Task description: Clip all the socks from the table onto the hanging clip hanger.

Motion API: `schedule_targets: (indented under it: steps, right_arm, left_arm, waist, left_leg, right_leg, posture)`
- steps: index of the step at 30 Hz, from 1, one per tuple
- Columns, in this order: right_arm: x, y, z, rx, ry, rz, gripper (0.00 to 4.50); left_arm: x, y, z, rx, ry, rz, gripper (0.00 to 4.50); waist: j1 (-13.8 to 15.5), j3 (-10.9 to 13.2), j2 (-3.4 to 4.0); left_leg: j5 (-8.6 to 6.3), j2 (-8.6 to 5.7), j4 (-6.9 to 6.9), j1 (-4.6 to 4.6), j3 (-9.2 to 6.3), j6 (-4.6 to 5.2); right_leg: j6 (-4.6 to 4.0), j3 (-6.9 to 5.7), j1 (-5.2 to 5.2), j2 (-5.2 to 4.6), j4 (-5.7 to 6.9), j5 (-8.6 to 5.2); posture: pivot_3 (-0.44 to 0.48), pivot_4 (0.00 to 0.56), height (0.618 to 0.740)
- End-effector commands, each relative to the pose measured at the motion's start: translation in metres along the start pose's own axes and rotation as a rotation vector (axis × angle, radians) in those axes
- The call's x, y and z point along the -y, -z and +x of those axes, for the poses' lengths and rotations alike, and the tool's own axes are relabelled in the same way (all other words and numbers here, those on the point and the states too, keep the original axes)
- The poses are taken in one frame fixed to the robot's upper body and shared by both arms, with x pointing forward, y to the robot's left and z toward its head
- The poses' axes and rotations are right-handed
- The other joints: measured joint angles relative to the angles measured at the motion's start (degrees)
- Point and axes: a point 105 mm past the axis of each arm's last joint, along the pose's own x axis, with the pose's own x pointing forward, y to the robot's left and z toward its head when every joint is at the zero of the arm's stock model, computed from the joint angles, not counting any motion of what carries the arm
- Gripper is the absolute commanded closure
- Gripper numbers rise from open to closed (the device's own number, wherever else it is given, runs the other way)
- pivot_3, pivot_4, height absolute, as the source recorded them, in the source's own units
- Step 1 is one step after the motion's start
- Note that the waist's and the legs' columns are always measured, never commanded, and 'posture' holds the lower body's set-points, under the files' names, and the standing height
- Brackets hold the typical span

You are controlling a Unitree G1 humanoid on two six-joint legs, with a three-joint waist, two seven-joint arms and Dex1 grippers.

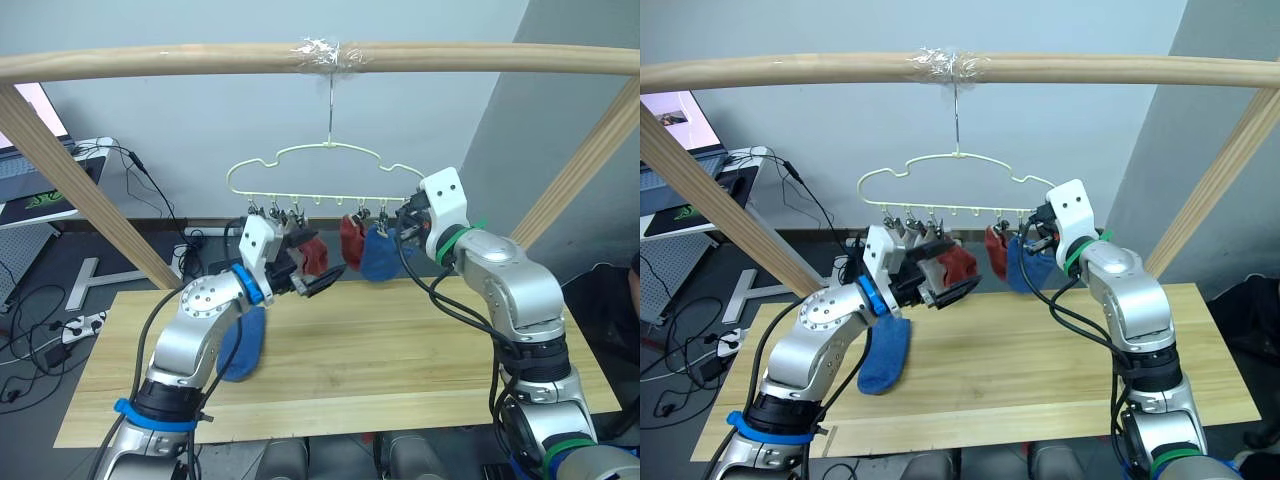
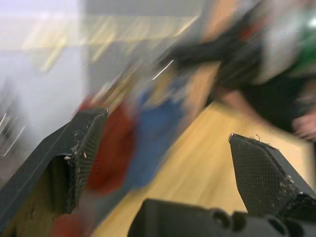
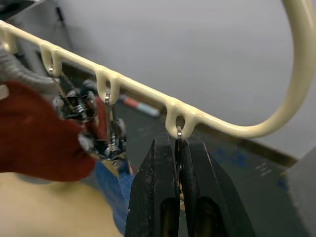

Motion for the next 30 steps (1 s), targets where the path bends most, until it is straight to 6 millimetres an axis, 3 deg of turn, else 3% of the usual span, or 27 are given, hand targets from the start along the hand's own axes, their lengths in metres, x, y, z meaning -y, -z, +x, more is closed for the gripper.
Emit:
schedule_targets:
  steps: [1, 4, 6, 12, 23, 30]
  right_arm:
    - [-0.009, -0.018, -0.011, 0.024, -0.062, 0.075, 4.48]
    - [-0.010, -0.019, -0.015, 0.009, -0.068, 0.077, 4.48]
    - [-0.009, -0.020, -0.018, 0.002, -0.069, 0.086, 4.48]
    - [-0.009, -0.022, -0.022, -0.006, -0.066, 0.101, 4.48]
    - [-0.010, -0.019, -0.022, -0.008, -0.049, 0.107, 4.48]
    - [-0.007, -0.017, -0.023, -0.010, -0.032, 0.108, 4.48]
  left_arm:
    - [-0.014, 0.026, -0.009, -0.073, -0.115, 0.038, 0.00]
    - [-0.018, 0.046, -0.017, -0.135, -0.163, 0.033, 0.00]
    - [-0.031, 0.062, -0.030, -0.205, -0.270, 0.009, 0.00]
    - [-0.053, 0.088, -0.054, -0.304, -0.438, -0.057, 0.00]
    - [-0.047, 0.135, -0.053, -0.459, -0.465, -0.275, 0.00]
    - [-0.050, 0.145, -0.064, -0.515, -0.510, -0.249, 0.00]
  waist:
    - [-0.02, 0.00, 0.00]
    - [-0.01, -0.01, 0.01]
    - [0.00, -0.02, 0.00]
    - [-0.02, -0.08, -0.02]
    - [-0.15, -0.52, -0.32]
    - [-0.30, -0.65, -0.45]
  left_leg:
    - [0.00, 0.00, 0.00, -0.01, -0.01, 0.00]
    - [0.00, 0.00, 0.00, -0.04, -0.02, 0.00]
    - [0.00, 0.00, 0.00, -0.06, -0.02, 0.00]
    - [0.00, 0.00, 0.00, -0.02, -0.03, 0.00]
    - [0.01, -0.01, 0.03, 0.00, -0.03, -0.02]
    - [0.01, -0.01, 0.04, 0.08, -0.03, -0.02]
  right_leg:
    - [0.00, -0.01, 0.00, 0.00, 0.00, 0.00]
    - [0.00, -0.03, -0.01, -0.01, -0.02, 0.00]
    - [0.00, -0.03, -0.01, -0.02, -0.05, 0.00]
    - [0.00, -0.05, -0.01, -0.03, 0.03, 0.00]
    - [0.00, -0.07, -0.01, -0.03, 0.17, 0.01]
    - [-0.01, -0.06, -0.01, -0.03, 0.30, 0.01]
  posture:
    - [0.121, 0.118, 0.740]
    - [0.120, 0.106, 0.740]
    - [0.123, 0.103, 0.740]
    - [0.127, 0.092, 0.740]
    - [0.108, 0.077, 0.740]
    - [0.100, 0.088, 0.740]
